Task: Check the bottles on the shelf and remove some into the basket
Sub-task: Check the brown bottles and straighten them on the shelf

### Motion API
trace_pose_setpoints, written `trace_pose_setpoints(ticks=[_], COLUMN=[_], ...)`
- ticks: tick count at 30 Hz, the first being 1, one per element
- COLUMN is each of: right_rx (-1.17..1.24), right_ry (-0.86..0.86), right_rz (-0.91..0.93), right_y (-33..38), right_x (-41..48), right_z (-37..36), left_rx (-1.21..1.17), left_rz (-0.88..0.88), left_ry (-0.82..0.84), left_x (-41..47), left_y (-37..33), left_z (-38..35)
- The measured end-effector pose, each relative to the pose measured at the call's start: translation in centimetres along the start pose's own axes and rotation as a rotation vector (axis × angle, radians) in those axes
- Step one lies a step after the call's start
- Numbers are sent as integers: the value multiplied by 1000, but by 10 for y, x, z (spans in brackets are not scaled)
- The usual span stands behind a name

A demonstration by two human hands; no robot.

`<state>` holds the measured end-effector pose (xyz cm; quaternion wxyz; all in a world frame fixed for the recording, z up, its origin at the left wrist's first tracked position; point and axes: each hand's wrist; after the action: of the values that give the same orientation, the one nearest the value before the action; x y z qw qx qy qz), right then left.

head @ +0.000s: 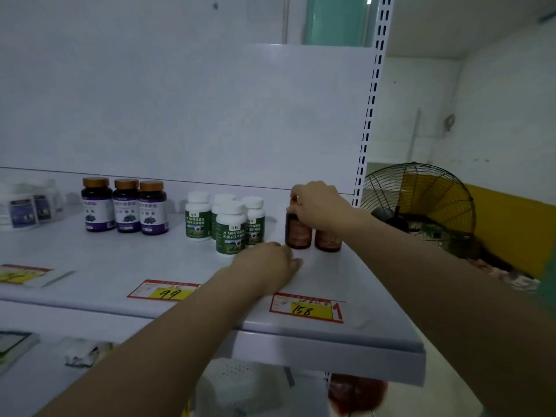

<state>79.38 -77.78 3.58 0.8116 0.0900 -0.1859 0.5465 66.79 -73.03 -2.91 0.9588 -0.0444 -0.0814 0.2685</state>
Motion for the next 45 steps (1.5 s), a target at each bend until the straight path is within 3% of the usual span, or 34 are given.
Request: trace_pose_setpoints(ticks=[6, 12, 15, 19, 26, 34, 37, 42, 45], right_rx=[299, 463, 505, 531, 683, 874, 870, 792, 843], right_ry=[-117, -156, -140, -134, -212, -180, -162, -185, -237], right_rz=[49, 53, 75, 105, -91, -43, -25, -100, -104], right_y=[5, 3, 4, 7, 11, 15, 15, 12, 10], right_x=[-15, -34, -43, -50, -47, -54, -53, -52, -51], right_z=[37, 75, 83, 86, 76, 79, 78, 74, 72], left_rx=[-45, -553, -744, -974, -846, -1054, -1110, -1030, -997], left_rz=[85, 165, 69, -67, 7, -173, -155, -63, -72], left_ry=[-9, -142, -177, -82, -324, -31, -31, -201, -168], left_x=[-5, -2, -2, -13, -18, -33, -31, -24, -25], left_y=[-5, -2, -1, -5, -9, -3, -5, -8, -6], left_z=[14, 31, 34, 41, 40, 47, 46, 43, 44])
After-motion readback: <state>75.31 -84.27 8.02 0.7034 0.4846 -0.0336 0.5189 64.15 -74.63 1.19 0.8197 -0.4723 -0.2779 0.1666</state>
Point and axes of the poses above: each hand's wrist, its own x-axis towards the middle knuckle, its own z-axis out of the back of the hand, y = z × x, and after that the axes turned 6 degrees about z, right-handed
